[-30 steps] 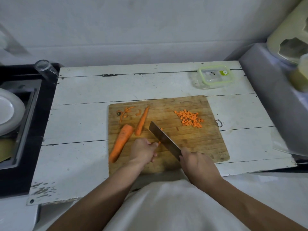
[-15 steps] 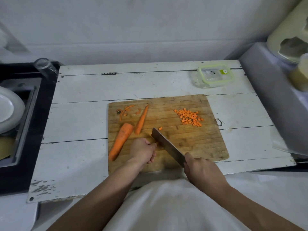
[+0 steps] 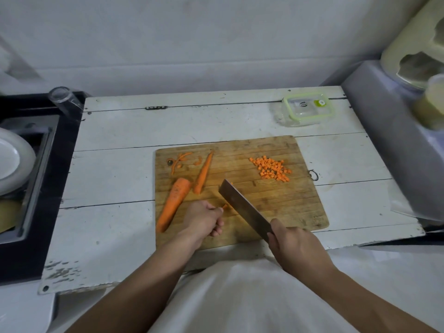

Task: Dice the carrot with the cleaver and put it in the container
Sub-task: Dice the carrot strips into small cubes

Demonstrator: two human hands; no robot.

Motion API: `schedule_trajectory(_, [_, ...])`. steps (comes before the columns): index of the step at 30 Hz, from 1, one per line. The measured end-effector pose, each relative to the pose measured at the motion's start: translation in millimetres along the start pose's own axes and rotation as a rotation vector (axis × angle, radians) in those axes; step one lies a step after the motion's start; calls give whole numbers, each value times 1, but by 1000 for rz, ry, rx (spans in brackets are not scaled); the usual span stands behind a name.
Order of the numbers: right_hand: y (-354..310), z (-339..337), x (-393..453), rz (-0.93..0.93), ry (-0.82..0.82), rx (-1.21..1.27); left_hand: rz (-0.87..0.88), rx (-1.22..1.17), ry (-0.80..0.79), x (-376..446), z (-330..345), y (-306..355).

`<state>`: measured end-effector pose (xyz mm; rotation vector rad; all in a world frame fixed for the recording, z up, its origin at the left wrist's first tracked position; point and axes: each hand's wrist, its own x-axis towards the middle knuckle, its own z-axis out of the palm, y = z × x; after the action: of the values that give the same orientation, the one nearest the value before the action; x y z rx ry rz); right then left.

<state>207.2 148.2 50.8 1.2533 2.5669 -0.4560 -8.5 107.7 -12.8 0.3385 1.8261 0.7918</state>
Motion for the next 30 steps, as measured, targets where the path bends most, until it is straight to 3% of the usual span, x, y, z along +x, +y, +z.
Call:
schedule_trajectory(9, [-7,10,7,16,-46,-71,-6,44,24,1,4,5])
schedule_trajectory(12, [-10,18,18,-26,28,-152,-13,46,33,1,4,7])
schedule_trajectory(15, [-13,17,25,-18,-22,-93,-10,35,28,0,3,8])
schedule_trajectory(22, [7,-1,16,24,102,85,32,15,-4,-8,-5,-2])
schedule_trajectory(26, [6,-1,11,-34,57,86,66,5,50,-16,-17,-9])
schedule_trajectory(30, [1,8,8,-117,-27,-14,127,16,208,-19,-24,-15])
